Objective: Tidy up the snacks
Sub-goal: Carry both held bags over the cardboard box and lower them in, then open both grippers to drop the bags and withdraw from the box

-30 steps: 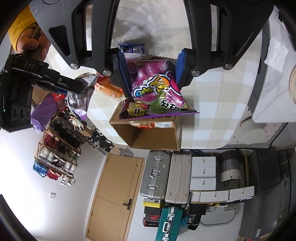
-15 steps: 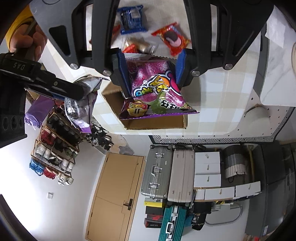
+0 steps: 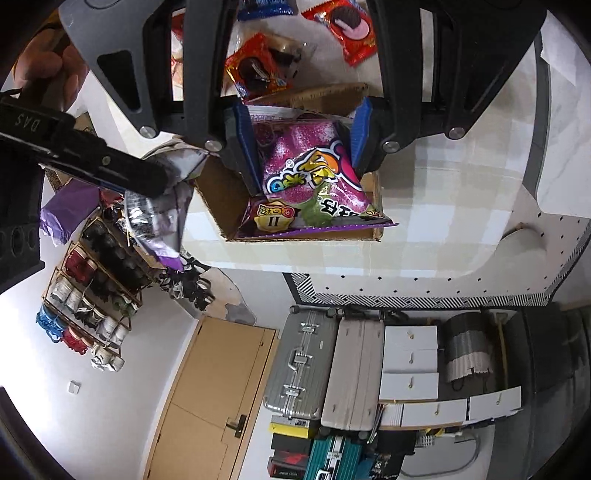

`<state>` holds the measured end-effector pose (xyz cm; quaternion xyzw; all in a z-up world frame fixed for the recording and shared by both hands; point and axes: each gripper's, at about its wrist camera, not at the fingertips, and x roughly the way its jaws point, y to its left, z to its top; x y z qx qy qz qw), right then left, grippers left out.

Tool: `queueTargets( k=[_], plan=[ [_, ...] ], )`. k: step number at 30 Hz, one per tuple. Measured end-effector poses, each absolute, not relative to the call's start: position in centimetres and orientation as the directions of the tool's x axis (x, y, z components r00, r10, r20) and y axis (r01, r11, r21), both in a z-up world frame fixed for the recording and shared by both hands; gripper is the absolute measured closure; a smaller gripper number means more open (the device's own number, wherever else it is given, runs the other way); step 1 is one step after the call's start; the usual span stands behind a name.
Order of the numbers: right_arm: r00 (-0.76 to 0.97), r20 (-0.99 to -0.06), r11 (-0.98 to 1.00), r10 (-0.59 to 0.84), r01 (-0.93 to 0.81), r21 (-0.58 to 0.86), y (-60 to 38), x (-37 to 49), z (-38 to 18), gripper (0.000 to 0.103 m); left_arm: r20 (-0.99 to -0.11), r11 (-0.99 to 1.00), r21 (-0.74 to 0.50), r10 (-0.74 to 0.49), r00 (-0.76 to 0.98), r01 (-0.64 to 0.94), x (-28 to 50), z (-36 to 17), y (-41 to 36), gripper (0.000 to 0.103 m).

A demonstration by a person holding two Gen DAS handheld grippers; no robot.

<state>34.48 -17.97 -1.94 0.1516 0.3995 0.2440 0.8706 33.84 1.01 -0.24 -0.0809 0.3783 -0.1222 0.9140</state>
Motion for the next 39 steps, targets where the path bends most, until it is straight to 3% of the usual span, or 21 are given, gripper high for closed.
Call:
queueTargets(
  k=[22,25,26,27,39],
  plan=[
    [0.476,-0.714,0.857,0.514,-0.240,0.457,-18.1,39.0,-8.7,0.059,-0.764,0.952,-0.261,-0.306,0.568,0.162,45.4,-9.3,-1.3,0.063],
    [0.472,-0.717,0.857,0.513,-0.243,0.454,-17.9,39.1,-8.8,0.059,-0.776,0.956,-0.244,-0.292,0.559,0.162,45.9,-10.1,-1.4,0.045],
    [0.471,-0.718,0.857,0.513,-0.245,0.453,-17.8,39.1,-8.8,0.059,-0.774,0.958,-0.237,-0.286,0.566,0.159,45.3,-10.2,-1.5,0.033],
    [0.470,-0.719,0.858,0.513,-0.245,0.452,-17.8,39.1,-8.8,0.059,-0.765,0.958,-0.237,-0.285,0.578,0.160,45.4,-10.1,-1.5,0.028],
    [0.470,-0.723,0.862,0.507,-0.259,0.436,-16.8,38.8,-8.5,0.057,-0.726,0.960,-0.243,-0.275,0.630,0.140,40.6,-7.7,0.9,0.026]
  ],
)
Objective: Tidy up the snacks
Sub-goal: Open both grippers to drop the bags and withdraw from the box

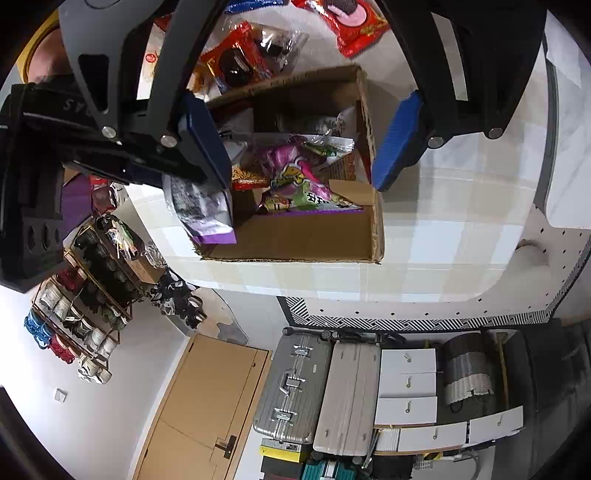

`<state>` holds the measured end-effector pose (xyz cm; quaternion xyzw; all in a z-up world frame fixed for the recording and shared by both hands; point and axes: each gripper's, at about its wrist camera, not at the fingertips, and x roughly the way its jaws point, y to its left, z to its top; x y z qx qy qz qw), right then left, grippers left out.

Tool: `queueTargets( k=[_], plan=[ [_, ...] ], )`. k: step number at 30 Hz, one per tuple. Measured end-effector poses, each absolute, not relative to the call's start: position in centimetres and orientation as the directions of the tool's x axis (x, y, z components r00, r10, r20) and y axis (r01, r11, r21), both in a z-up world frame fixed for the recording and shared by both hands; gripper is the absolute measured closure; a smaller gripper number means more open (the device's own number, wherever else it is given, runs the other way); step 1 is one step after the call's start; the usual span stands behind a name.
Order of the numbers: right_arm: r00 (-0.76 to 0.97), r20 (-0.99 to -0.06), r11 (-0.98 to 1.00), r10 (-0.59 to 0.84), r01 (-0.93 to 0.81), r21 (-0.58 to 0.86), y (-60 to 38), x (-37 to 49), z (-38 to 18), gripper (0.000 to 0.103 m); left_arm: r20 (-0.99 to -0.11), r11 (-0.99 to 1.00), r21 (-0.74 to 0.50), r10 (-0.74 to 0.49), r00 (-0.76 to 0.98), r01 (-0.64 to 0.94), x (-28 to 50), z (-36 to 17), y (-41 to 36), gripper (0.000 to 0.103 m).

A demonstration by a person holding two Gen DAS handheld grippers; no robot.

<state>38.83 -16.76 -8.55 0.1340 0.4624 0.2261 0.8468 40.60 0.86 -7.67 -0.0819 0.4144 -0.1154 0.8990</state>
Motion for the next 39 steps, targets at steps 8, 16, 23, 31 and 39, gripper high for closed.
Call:
queueTargets(
  k=[8,16,23,31,39],
  plan=[
    [0.514,-0.703,0.870,0.492,-0.262,0.417,-16.6,37.7,-7.0,0.046,-0.709,0.964,-0.216,-0.265,0.654,0.156,35.6,-5.8,1.6,0.026],
    [0.575,-0.653,0.869,0.493,-0.286,0.405,-17.0,34.3,-3.9,0.045,-0.692,0.961,-0.221,-0.276,0.667,0.168,30.7,-3.9,1.9,0.025],
    [0.662,-0.580,0.879,0.475,-0.326,0.348,-17.1,28.6,-0.6,0.032,-0.668,0.961,-0.209,-0.275,0.692,0.180,24.8,-1.9,1.4,0.023],
    [0.750,-0.464,0.881,0.471,-0.382,0.278,-17.1,20.9,2.5,0.019,-0.619,0.962,-0.200,-0.273,0.737,0.188,17.8,0.7,1.7,0.020],
    [0.779,-0.415,0.882,0.471,-0.397,0.256,-17.9,14.3,3.3,0.012,-0.588,0.964,-0.185,-0.266,0.764,0.193,11.3,1.7,1.6,0.015]
  ],
)
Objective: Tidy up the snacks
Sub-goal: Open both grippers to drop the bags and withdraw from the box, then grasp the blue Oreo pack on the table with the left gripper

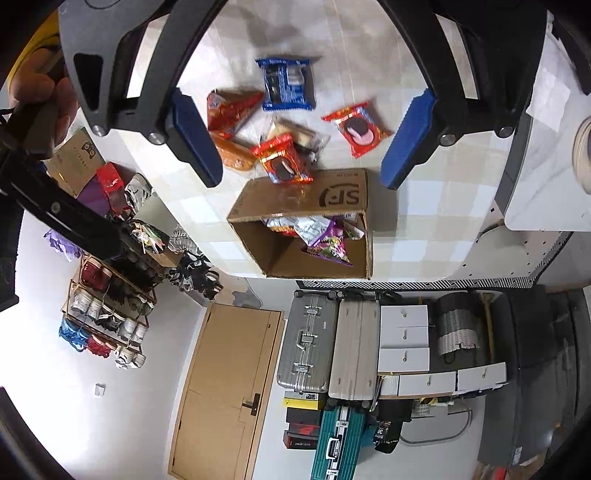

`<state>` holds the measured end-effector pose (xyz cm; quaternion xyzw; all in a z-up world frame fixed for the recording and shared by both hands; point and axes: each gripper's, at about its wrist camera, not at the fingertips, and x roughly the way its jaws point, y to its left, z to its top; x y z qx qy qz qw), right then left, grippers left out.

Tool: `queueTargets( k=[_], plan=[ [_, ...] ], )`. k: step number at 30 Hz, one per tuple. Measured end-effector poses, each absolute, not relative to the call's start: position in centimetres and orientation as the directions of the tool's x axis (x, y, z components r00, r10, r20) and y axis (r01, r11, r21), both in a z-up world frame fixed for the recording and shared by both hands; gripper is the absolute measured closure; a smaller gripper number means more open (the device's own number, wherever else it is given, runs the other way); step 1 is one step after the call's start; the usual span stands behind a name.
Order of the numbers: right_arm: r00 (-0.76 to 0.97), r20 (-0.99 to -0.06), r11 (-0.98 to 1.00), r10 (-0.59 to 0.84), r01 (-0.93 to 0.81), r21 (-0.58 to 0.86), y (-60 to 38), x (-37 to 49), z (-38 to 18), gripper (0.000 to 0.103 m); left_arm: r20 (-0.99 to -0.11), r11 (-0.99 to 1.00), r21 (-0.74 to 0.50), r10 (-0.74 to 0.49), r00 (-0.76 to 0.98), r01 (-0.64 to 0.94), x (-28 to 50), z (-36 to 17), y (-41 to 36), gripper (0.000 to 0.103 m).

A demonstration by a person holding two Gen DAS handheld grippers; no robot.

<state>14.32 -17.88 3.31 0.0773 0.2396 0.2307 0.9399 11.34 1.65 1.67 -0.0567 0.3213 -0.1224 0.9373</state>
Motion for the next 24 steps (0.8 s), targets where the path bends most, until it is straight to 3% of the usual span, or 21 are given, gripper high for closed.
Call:
queueTargets(
  k=[4,6,15,24],
  plan=[
    [0.787,-0.394,0.879,0.475,-0.409,0.244,-18.3,11.5,2.9,0.012,-0.591,0.962,-0.187,-0.271,0.760,0.197,8.8,1.1,1.6,0.011],
    [0.788,-0.391,0.879,0.476,-0.412,0.241,-18.4,10.9,2.6,0.011,-0.590,0.962,-0.187,-0.271,0.761,0.197,7.8,0.4,1.7,0.002],
    [0.797,-0.391,0.888,0.460,-0.404,0.220,-18.8,8.5,-0.3,0.003,-0.616,0.964,-0.157,-0.267,0.741,0.217,6.5,-2.7,1.9,0.001],
    [0.742,-0.509,0.900,0.435,-0.353,0.255,-20.3,9.5,-6.4,0.002,-0.719,0.955,-0.184,-0.292,0.630,0.232,8.9,-9.1,0.7,0.001]
  ],
)
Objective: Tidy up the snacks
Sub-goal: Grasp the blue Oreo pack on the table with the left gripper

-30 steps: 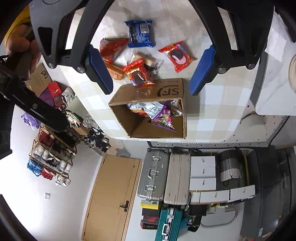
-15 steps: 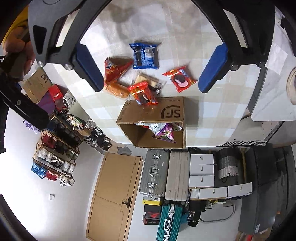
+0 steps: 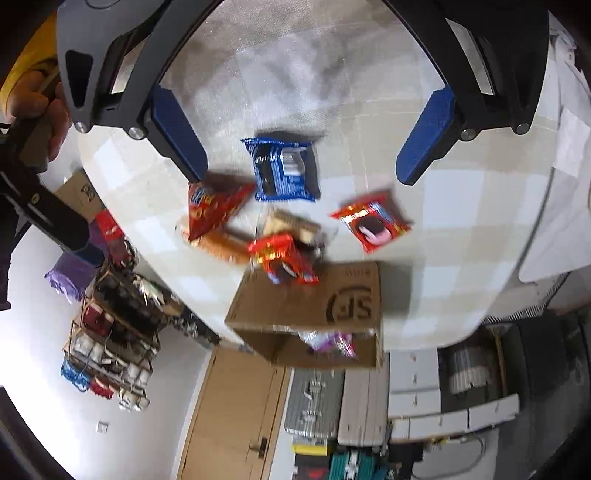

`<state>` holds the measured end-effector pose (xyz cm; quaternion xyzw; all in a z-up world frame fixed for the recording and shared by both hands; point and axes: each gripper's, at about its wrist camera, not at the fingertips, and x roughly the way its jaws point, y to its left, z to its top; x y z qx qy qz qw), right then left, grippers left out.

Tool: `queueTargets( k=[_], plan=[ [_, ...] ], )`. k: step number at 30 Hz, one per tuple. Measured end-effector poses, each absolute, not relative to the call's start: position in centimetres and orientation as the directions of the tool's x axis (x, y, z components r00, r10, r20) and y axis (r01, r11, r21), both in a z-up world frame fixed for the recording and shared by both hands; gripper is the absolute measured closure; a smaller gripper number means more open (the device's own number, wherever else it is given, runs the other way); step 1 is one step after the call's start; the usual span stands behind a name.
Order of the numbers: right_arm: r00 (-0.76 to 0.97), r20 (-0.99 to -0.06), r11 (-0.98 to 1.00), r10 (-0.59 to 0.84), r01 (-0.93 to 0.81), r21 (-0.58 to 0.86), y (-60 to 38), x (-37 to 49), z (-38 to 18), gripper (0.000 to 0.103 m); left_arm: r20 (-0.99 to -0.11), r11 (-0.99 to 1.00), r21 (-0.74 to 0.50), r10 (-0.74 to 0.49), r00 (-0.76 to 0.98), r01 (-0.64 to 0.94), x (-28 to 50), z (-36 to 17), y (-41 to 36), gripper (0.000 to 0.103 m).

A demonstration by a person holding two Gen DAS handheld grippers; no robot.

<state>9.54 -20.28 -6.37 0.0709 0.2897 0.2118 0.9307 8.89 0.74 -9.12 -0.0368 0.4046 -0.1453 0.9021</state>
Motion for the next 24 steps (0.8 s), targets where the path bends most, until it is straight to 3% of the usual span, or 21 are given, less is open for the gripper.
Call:
queueTargets(
  k=[16,22,24],
  plan=[
    [0.660,-0.601,0.890,0.450,-0.278,0.361,-22.8,13.1,-12.8,0.002,-0.830,0.951,-0.178,-0.283,0.480,0.253,15.6,-17.2,-4.1,0.001],
    [0.643,-0.613,0.886,0.459,-0.284,0.366,-22.6,13.5,-13.8,0.002,-0.835,0.954,-0.206,-0.286,0.469,0.216,17.5,-18.7,-4.1,0.023],
    [0.639,-0.615,0.885,0.461,-0.284,0.369,-22.5,13.5,-14.0,0.002,-0.834,0.951,-0.207,-0.295,0.466,0.231,17.6,-18.8,-4.4,0.041]
  ],
)
